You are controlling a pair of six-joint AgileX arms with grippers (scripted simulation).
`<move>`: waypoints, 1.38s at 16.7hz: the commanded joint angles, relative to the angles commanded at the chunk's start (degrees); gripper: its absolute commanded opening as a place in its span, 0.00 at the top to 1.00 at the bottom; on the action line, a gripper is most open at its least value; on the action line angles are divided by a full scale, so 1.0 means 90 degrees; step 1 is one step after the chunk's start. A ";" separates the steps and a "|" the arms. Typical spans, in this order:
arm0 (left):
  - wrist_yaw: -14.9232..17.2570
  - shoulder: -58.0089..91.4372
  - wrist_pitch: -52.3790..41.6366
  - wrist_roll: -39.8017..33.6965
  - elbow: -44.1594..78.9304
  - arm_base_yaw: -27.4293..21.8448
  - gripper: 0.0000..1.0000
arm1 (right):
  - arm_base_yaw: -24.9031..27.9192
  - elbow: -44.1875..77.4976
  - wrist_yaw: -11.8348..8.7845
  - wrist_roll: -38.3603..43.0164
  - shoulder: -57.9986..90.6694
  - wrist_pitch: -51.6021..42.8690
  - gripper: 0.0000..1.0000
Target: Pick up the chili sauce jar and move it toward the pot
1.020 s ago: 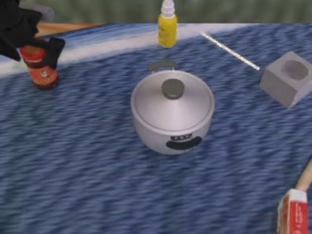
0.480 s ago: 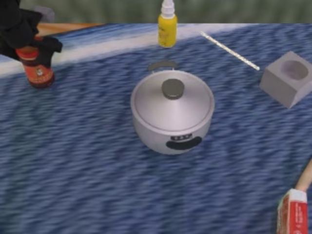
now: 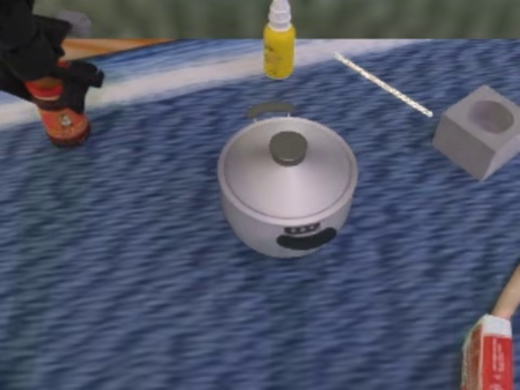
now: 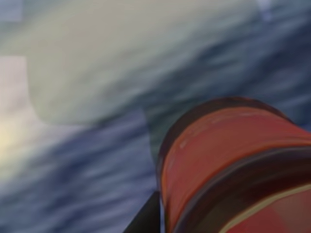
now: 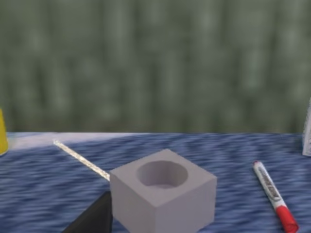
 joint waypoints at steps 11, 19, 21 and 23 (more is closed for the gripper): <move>-0.0028 -0.1091 -0.0052 0.0016 -0.1044 0.0064 1.00 | 0.0000 0.0000 0.0000 0.0000 0.0000 0.0000 0.00; -0.0033 -0.3290 -0.0213 0.0041 -0.3077 0.0189 1.00 | 0.0000 0.0000 0.0000 0.0000 0.0000 0.0000 0.00; -0.0033 -0.3303 -0.0215 0.0041 -0.3089 0.0190 1.00 | 0.0000 0.0000 0.0000 0.0000 0.0000 0.0000 0.00; -0.0035 -0.3283 -0.0207 0.0051 -0.3065 0.0152 1.00 | 0.0000 0.0000 0.0000 0.0000 0.0000 0.0000 0.00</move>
